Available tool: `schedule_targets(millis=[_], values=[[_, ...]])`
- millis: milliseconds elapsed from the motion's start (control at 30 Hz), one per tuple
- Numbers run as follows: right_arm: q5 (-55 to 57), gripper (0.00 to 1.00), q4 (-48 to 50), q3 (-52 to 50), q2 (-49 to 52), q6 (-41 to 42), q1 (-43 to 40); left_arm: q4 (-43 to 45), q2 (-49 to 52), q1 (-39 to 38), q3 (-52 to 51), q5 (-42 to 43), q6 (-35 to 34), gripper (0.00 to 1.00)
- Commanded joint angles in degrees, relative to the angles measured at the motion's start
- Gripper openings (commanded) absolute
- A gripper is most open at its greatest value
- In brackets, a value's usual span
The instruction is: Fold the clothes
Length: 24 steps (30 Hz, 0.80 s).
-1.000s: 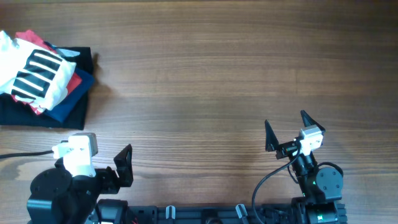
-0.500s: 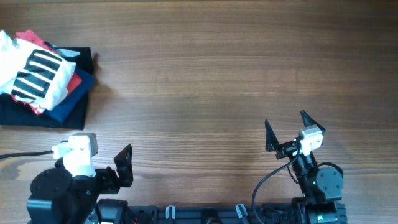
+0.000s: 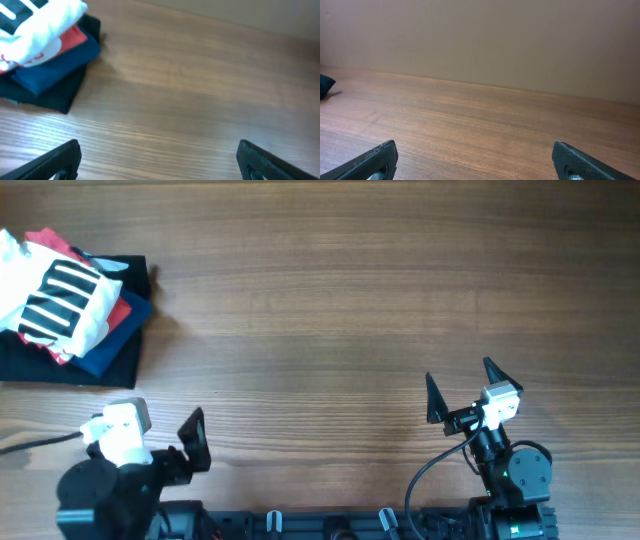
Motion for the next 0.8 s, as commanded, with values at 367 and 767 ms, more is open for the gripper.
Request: schedule_targets(millis=[367, 767], values=[[0.3, 1.0, 0.2, 0.0, 0.1, -1.1, -0.2, 56.3, -18.6, 1.7, -42.4, 2.3, -0.3, 1.0], [0.3, 1.0, 0.2, 0.0, 0.1, -1.1, -0.2, 58.1, -18.6, 0.9, -49.5, 1.8, 1.4, 1.0]])
